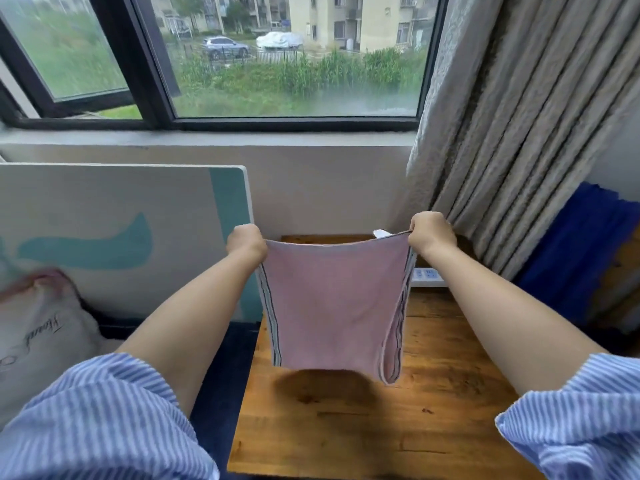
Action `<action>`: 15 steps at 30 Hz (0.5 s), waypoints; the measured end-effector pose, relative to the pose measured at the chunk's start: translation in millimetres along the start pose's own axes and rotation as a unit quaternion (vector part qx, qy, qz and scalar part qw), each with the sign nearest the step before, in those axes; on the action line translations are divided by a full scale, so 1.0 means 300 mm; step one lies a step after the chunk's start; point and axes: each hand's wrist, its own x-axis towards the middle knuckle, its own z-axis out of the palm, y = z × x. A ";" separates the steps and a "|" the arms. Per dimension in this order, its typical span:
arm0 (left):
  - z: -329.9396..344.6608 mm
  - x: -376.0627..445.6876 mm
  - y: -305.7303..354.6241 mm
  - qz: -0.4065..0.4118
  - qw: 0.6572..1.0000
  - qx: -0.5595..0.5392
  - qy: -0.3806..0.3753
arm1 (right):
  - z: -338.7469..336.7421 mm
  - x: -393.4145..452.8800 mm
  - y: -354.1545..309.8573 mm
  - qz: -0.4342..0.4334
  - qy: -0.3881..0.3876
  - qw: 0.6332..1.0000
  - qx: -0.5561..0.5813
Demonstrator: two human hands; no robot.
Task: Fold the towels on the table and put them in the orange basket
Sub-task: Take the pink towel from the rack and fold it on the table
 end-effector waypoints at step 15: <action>0.175 0.063 -0.196 0.122 0.988 -0.057 0.073 | 0.237 -0.006 0.147 -0.249 0.057 0.966 0.041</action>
